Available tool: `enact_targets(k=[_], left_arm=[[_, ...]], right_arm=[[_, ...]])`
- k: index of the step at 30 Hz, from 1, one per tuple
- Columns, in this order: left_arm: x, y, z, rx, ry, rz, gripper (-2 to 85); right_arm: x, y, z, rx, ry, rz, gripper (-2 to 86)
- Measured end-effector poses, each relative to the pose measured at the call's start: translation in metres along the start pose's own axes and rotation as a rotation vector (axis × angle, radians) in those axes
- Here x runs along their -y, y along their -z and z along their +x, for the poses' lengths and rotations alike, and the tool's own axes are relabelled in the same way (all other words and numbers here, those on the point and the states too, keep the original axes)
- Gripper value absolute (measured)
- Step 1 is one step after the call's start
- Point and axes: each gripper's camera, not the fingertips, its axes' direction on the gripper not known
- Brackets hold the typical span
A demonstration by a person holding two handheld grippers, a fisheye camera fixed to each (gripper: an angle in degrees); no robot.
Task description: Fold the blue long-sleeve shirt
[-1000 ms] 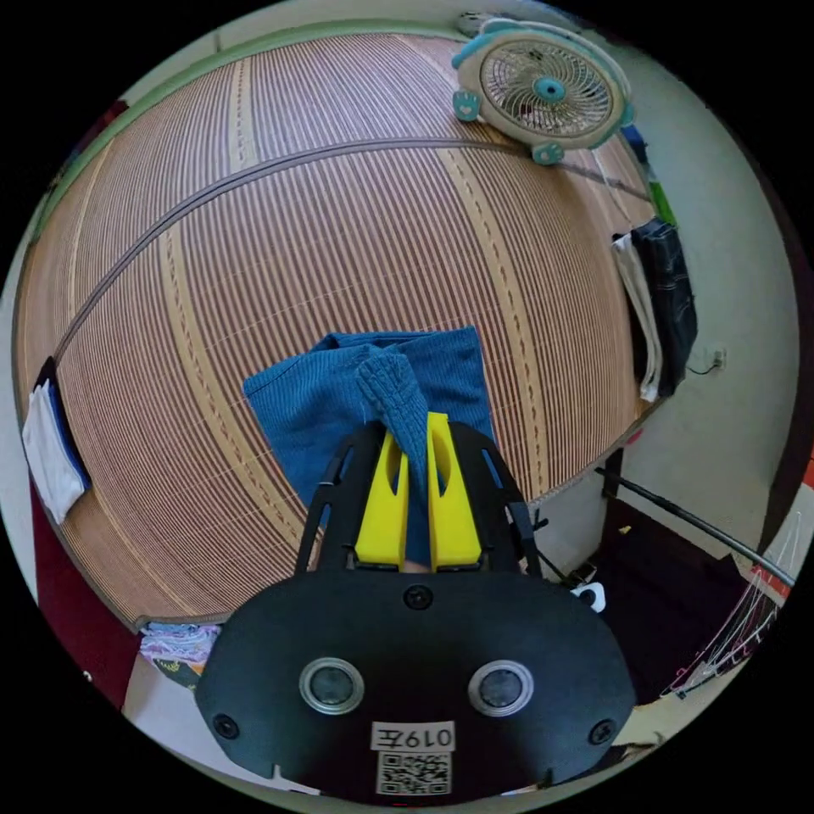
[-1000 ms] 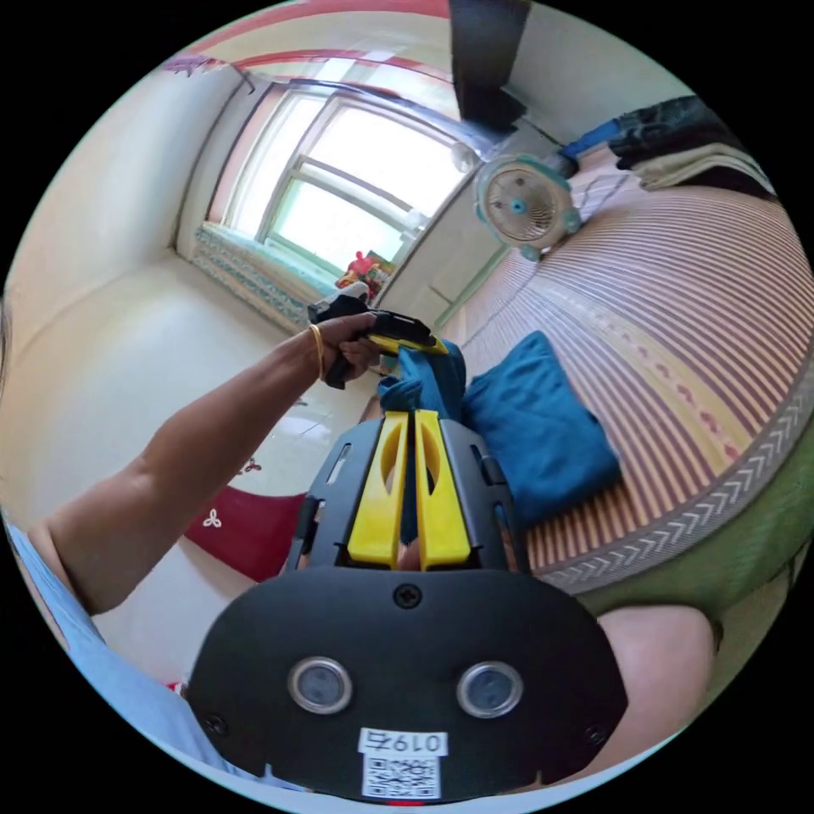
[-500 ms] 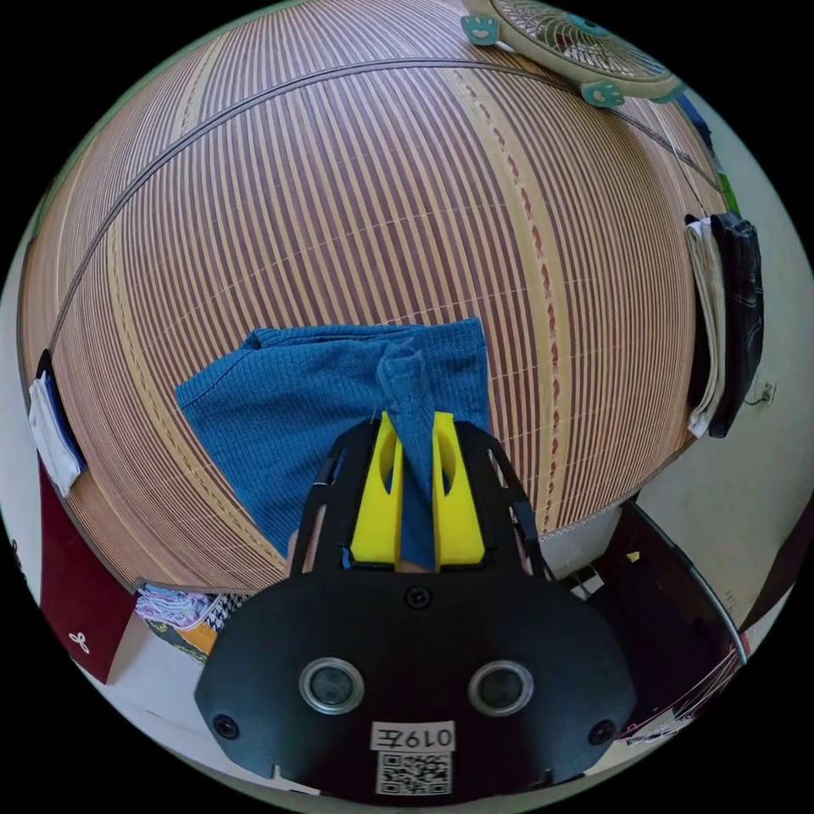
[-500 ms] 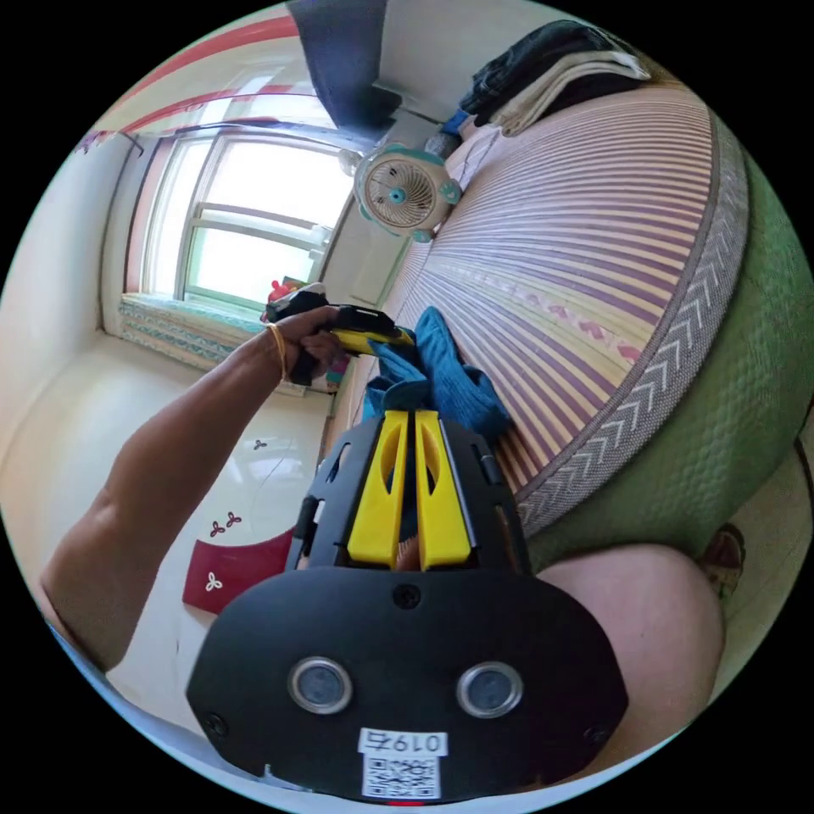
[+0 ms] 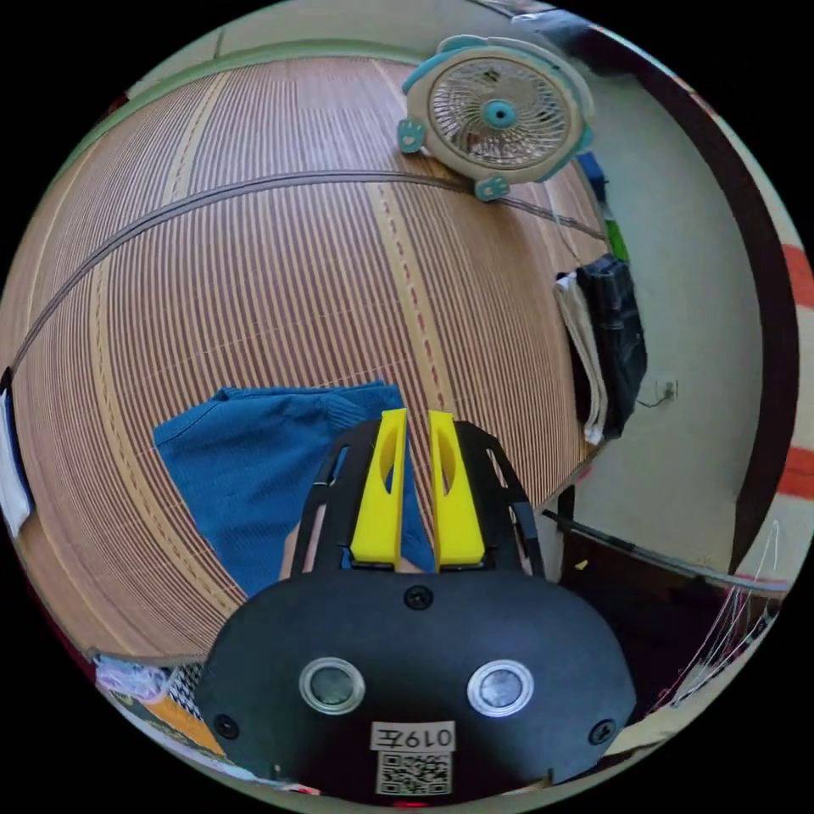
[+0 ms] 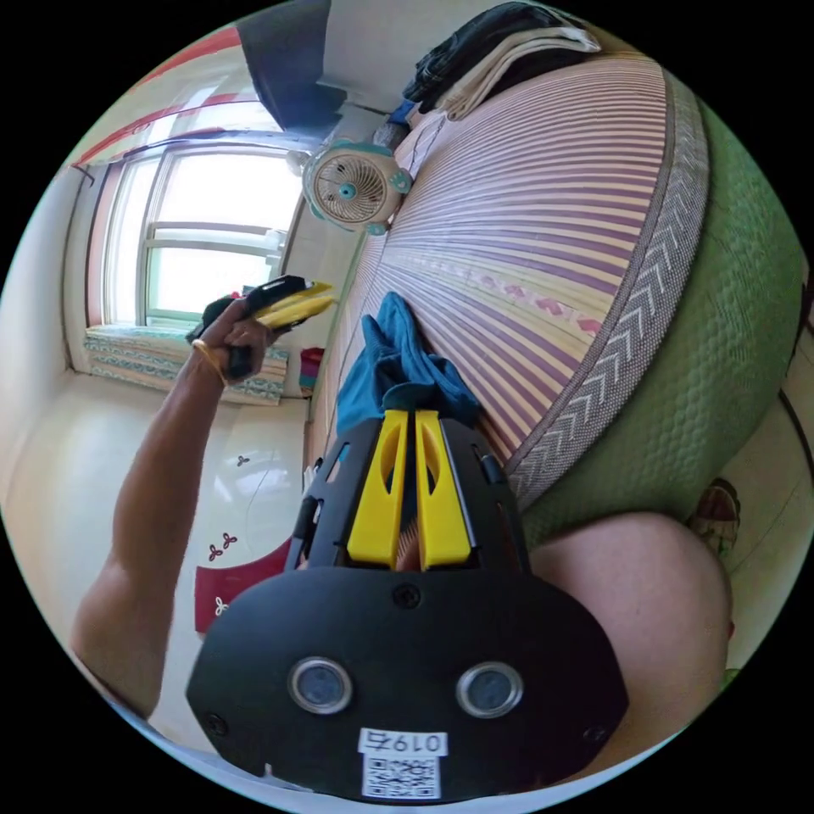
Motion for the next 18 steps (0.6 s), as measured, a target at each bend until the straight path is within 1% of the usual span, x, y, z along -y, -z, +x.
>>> enact_targets(k=[1, 3, 4, 6, 7, 8, 9, 12, 15, 17, 18], left_arm=[[-0.015, -0.001, 0.002, 0.008, -0.037, 0.025, 2.4], [-0.093, -0.001, 0.007, 0.085, -0.206, 0.168, 2.0], [-0.116, -0.001, 0.007, 0.114, -0.248, 0.209, 1.9], [-0.218, -0.009, 0.002, 0.212, -0.411, 0.372, 1.9], [-0.242, -0.013, 0.000, 0.226, -0.446, 0.401, 1.9], [-0.289, -0.024, -0.009, 0.262, -0.485, 0.444, 2.1], [-0.331, -0.036, -0.018, 0.297, -0.502, 0.469, 2.4], [-0.413, -0.069, -0.035, 0.346, -0.496, 0.494, 3.7], [-0.473, -0.103, -0.034, 0.457, -0.497, 0.523, 6.4], [-0.506, -0.118, -0.032, 0.486, -0.494, 0.563, 8.1], [-0.527, -0.127, -0.033, 0.472, -0.499, 0.575, 9.3]], right_arm=[[0.001, 0.001, -0.001, -0.001, -0.005, -0.006, -0.1], [0.006, 0.004, -0.004, -0.014, -0.016, -0.036, 0.0], [0.008, 0.005, -0.005, -0.019, -0.014, -0.044, 0.0], [0.013, 0.007, -0.010, -0.049, 0.001, -0.078, 0.1], [0.013, 0.006, -0.012, -0.054, 0.010, -0.094, 0.1], [0.015, 0.005, -0.018, -0.076, 0.038, -0.123, 0.2], [0.014, 0.005, -0.025, -0.112, 0.077, -0.136, 0.4], [0.012, 0.003, -0.047, -0.215, 0.190, -0.153, 1.0], [0.010, 0.004, -0.062, -0.297, 0.274, -0.156, 1.9], [0.010, 0.004, -0.067, -0.316, 0.297, -0.177, 1.8], [0.010, 0.005, -0.068, -0.304, 0.296, -0.185, 1.3]])
